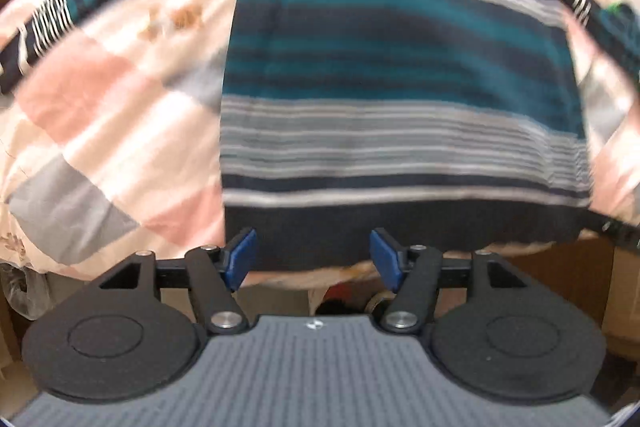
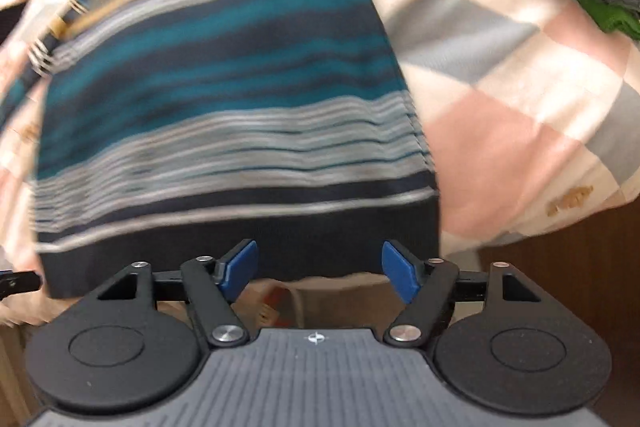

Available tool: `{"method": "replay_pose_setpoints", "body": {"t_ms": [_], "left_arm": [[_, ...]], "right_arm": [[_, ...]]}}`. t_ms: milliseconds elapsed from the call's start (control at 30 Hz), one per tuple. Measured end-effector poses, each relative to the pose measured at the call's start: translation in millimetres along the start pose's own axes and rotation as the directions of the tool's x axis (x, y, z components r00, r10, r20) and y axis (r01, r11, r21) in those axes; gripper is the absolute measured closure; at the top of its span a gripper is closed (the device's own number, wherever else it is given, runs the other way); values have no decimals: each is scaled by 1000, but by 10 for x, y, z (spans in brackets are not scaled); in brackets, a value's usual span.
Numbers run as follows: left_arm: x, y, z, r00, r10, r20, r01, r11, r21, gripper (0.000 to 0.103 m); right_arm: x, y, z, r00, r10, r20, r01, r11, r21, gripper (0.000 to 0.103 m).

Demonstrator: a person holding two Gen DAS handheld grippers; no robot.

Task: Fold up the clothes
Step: 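Release the cuff with the right tool and pull both tools back from the sweater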

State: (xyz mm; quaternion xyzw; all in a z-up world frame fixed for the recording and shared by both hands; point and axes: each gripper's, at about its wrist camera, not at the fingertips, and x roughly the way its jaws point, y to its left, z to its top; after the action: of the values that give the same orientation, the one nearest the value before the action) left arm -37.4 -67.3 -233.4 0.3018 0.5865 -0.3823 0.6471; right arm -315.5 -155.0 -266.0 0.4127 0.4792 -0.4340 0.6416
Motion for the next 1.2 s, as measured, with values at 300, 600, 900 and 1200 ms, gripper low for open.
{"method": "replay_pose_setpoints", "body": {"t_ms": [300,600,900,1200], "left_arm": [[-581,-516,-75,995,16,100,-14,1000,-27,29],[-915,-874,-569,986,59,155,-57,998,-15,26],[-1152,-1051,-868,969,91,229,-85,996,-32,25],[-1267,-1202,-948,959,112,262,-105,994,-40,24]], "right_arm": [[-638,75,281,983,97,154,-91,995,-41,11],[-996,-200,75,975,153,162,-156,988,3,5],[-1197,-275,-218,972,182,150,-174,983,-64,2],[-1295,-335,-243,967,192,170,-172,977,-125,2]]}}
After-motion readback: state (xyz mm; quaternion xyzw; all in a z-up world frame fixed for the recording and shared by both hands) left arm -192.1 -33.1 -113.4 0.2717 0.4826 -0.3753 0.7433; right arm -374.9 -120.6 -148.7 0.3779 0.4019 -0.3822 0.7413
